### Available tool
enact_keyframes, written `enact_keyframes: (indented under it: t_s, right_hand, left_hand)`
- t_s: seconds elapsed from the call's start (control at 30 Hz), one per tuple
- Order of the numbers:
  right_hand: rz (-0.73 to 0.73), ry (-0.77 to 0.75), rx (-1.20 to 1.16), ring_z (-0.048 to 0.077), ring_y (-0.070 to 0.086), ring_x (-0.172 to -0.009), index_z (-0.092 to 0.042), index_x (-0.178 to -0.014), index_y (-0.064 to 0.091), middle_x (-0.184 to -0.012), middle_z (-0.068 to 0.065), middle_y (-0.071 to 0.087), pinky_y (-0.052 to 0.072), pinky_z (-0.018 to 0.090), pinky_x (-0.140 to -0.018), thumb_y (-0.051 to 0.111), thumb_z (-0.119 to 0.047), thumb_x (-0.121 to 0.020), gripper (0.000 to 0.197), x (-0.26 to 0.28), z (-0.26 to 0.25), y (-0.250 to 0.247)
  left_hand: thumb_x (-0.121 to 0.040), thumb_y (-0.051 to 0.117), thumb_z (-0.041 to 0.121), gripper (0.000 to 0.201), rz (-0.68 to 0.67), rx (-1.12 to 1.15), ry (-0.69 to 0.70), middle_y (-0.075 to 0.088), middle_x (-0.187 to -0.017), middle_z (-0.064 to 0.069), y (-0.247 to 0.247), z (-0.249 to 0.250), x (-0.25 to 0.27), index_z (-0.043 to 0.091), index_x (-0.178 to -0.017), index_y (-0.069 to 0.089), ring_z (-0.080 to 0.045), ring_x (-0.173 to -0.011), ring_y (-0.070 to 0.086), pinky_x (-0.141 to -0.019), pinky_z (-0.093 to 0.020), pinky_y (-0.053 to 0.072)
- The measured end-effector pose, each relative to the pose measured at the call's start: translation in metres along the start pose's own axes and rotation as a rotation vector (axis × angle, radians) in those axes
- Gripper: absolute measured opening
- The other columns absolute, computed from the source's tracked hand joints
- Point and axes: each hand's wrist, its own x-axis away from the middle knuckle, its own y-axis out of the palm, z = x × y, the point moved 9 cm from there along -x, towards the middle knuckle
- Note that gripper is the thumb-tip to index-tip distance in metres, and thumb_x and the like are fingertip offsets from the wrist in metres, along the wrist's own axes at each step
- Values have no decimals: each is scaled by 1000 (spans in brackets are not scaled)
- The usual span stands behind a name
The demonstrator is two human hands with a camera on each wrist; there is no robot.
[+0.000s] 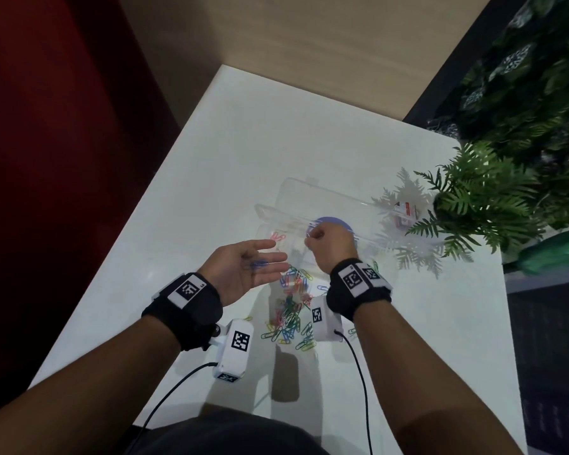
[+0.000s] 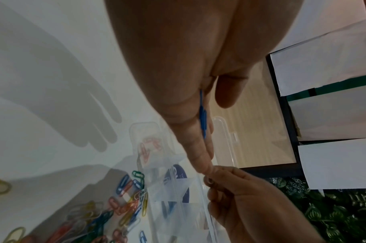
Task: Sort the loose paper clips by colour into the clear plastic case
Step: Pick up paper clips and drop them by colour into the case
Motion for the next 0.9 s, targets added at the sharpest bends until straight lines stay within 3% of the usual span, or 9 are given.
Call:
enact_keyframes:
  t_s: [0.1,0.17,0.27,0.33,0.47,0.53,0.63,0.7,0.9]
  right_hand:
    - [9,-5,23,17,59,-88,-14,-110,65,-102,3,67,42,23,-73,61,-25,-90,24,-1,-2,-1]
    - [51,-142,-4,13,58,-89,-16,-109,66,-104,0,66,44,23,-77,62,-24,-88,23,15,-23,-8]
    - [-93,-370,1,10,54,-81,-21,-100,69,-93,-2,62,46,28,-75,64,-21,-84,17,54,-62,6]
    - [-171,-455,88,11,51,-78,-17,-94,69,-91,-3,58,42,28,-70,65,-19,-81,14,72,-75,24]
    - [-168,-489,143,20,54,-84,-13,-93,68,-103,4,59,46,34,-70,58,-17,-82,15,80,-74,39]
    - [-159,-515,194,23,56,-86,-16,-97,69,-96,6,59,49,39,-71,54,-16,-84,19,83,-72,42]
    - [-136,-550,270,25,55,-87,-14,-101,66,-93,9,58,49,40,-72,48,-11,-87,23,86,-70,39]
    - [-128,-561,285,26,55,-87,-12,-102,64,-94,10,59,48,39,-71,46,-9,-87,23,86,-67,35]
    - [-108,-478,108,20,60,-81,-13,-96,65,-92,4,65,45,30,-65,47,-8,-87,21,81,-50,15]
  left_hand:
    - [-102,31,27,42,5,18,-12,63,-118,-28,2,0,-3,-1,-126,52,-40,-106,64,-85,-41,56]
    - [-102,32,40,49,7,23,-19,63,-117,-28,3,1,-5,2,-124,52,-39,-104,65,-83,-42,57]
    - [-100,28,53,62,-8,17,-23,68,-93,-20,6,-2,-10,2,-126,51,-30,-76,69,-85,-44,54]
    - [-98,23,59,70,-21,-21,-43,62,-78,-13,8,-6,-12,3,-130,50,-21,-54,59,-74,-36,51]
    - [-94,20,66,74,1,-99,-66,57,-90,-12,9,-13,-14,10,-132,50,-18,-49,50,-55,-27,47]
    - [-93,21,66,73,-1,-110,-74,61,-97,-12,12,-15,-14,11,-130,51,-18,-54,56,-58,-28,51]
    - [-92,21,68,74,-24,-128,-83,62,-125,-16,19,-19,-15,13,-130,53,-27,-97,62,-90,-39,48]
    - [-91,20,69,75,-44,-131,-87,59,-130,-14,27,-20,-16,14,-131,53,-28,-112,58,-94,-41,45]
    - [-94,18,65,71,-112,-139,-84,65,-116,-12,45,-27,-16,13,-125,55,-25,-104,63,-89,-39,51]
